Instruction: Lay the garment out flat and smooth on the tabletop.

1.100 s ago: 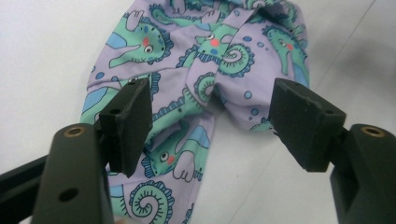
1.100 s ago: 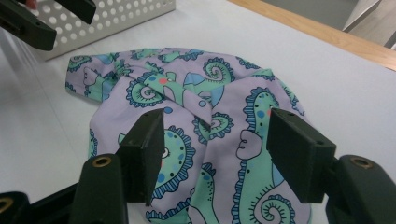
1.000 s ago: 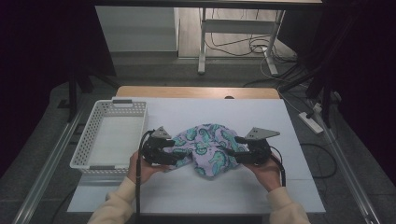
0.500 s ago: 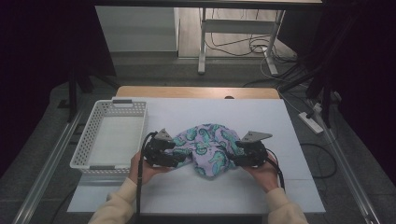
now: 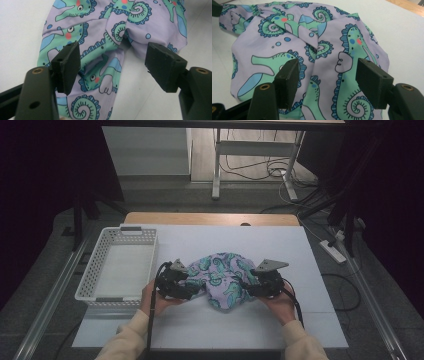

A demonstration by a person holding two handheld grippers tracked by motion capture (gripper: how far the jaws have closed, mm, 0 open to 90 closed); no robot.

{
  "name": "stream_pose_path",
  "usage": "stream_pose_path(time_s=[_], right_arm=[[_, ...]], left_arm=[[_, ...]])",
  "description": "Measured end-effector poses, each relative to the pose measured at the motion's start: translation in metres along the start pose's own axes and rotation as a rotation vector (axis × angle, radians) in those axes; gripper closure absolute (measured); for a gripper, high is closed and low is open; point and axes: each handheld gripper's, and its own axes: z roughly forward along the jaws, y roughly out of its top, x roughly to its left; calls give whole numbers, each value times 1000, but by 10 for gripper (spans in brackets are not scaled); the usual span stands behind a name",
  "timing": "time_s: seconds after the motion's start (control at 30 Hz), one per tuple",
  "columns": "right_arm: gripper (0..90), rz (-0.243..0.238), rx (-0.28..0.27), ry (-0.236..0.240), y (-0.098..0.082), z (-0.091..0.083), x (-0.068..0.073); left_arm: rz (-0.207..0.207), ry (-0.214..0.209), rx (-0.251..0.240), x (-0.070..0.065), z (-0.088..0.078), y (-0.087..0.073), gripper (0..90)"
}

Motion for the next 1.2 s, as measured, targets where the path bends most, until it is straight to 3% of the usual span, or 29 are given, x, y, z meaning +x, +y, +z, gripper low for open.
stream_pose_path(time_s=[0.37, 0.67, 0.93, 1.1, 1.2], right_arm=[[358, -8, -19, 21, 4, 3, 2], [359, -45, -22, 42, 13, 9, 10], [361, -38, 12, 10, 14, 24, -5], [376, -24, 29, 10, 11, 32, -14], [403, -23, 40, 10, 12, 36, -16]], left_arm=[[1, 14, 29, 1, 15, 6, 280], [-5, 23, 50, 7, 25, 7, 281], [4, 41, 67, 13, 36, 9, 300], [10, 32, 65, 14, 40, 8, 413], [13, 22, 61, 15, 41, 7, 577]])
